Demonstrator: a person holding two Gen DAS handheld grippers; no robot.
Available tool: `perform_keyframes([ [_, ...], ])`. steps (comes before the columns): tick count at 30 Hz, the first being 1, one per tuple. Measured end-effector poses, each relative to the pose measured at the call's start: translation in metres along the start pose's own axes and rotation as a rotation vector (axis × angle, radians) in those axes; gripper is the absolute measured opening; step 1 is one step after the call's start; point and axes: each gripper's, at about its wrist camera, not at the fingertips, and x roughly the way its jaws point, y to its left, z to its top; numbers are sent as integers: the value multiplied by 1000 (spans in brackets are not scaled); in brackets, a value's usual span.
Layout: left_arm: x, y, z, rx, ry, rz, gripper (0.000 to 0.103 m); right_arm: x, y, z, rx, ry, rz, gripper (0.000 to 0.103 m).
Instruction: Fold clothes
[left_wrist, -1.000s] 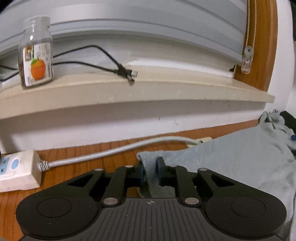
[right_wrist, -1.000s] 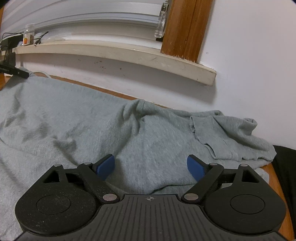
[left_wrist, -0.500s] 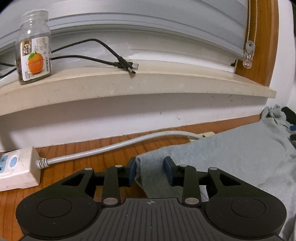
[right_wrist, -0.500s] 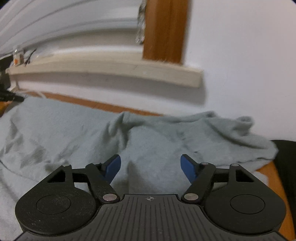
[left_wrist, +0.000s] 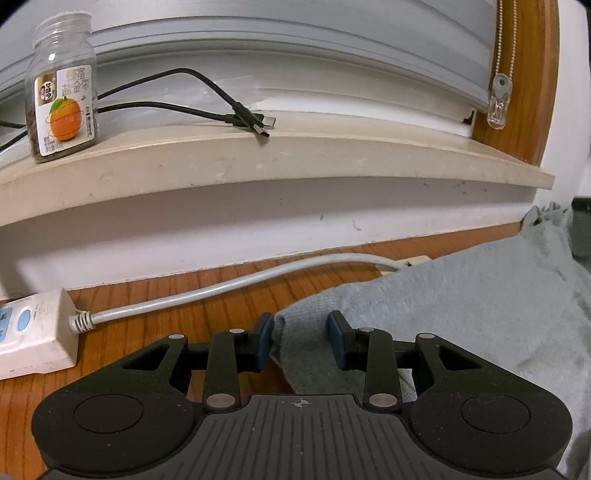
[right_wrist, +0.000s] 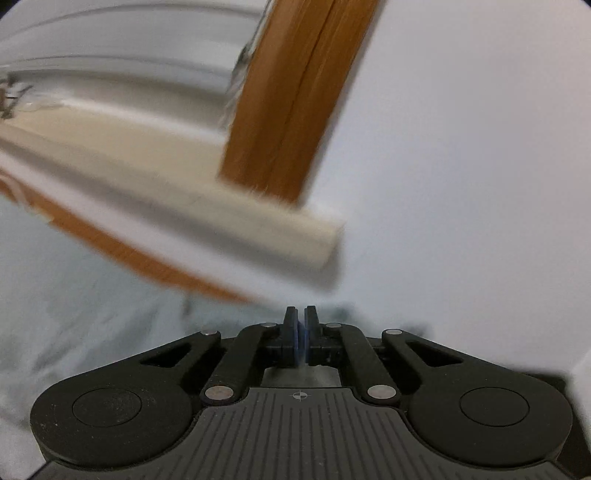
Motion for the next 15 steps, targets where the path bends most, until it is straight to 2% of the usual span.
perform_keyframes([
  [2,-1,-3,0,13,-7,14,36,0,8,-1,-75,-35,-113,4],
  [3,-3,-6,-1,25,-15,28,38,1,9,-4,-86,-39,-146,10],
  [4,-6,-9,-2,37,-24,50,43,3,6,-6,-70,-22,-137,13],
  [7,-24,-15,-3,33,-79,73,58,-4,-11,-19,7,8,-73,24],
  [9,-41,-19,-2,13,-132,71,64,-17,-27,-31,85,9,-13,40],
  [10,-48,-24,0,0,-163,64,71,-23,-34,-37,122,9,23,41],
  [13,-43,-56,6,-5,-157,-19,76,-39,-48,-58,211,18,139,46],
  [15,-40,-78,11,-9,-154,-74,83,-46,-48,-68,246,34,203,55],
])
